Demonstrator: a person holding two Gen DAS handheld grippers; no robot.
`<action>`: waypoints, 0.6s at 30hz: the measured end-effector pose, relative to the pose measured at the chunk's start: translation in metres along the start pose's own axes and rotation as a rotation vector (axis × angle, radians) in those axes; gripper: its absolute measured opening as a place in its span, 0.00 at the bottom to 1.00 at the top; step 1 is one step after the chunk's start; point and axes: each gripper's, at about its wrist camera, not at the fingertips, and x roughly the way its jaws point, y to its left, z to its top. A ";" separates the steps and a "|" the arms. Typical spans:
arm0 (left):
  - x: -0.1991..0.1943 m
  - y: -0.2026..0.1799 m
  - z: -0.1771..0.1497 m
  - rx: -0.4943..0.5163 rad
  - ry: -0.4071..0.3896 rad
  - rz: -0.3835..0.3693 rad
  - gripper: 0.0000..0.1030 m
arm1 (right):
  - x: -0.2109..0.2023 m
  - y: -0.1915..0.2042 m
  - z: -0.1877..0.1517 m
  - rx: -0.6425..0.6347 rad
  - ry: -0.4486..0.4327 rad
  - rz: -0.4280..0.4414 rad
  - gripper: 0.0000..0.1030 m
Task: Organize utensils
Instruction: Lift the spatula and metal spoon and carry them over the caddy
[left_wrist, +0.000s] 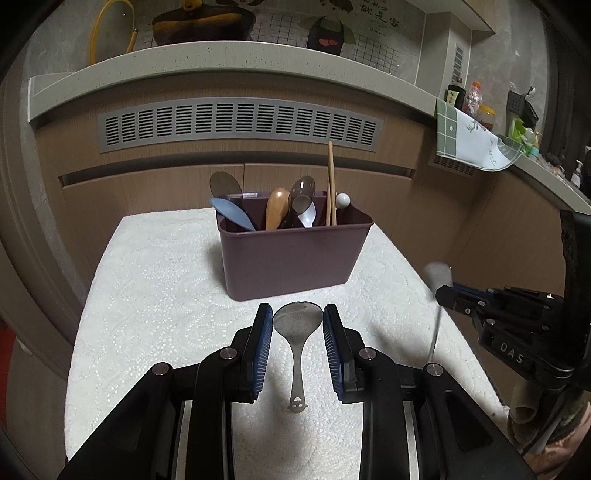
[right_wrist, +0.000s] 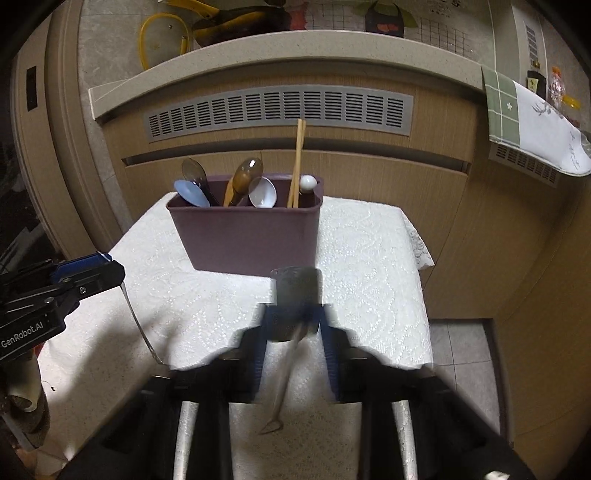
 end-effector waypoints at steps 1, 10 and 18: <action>-0.001 0.000 0.002 0.000 -0.003 -0.005 0.28 | -0.001 0.000 0.003 0.003 -0.008 0.005 0.04; -0.011 0.004 0.017 -0.002 -0.030 0.000 0.28 | 0.001 -0.011 0.016 -0.001 0.002 0.054 0.04; -0.016 0.010 0.017 0.000 -0.026 0.006 0.28 | 0.074 0.028 -0.001 -0.184 0.151 0.163 0.55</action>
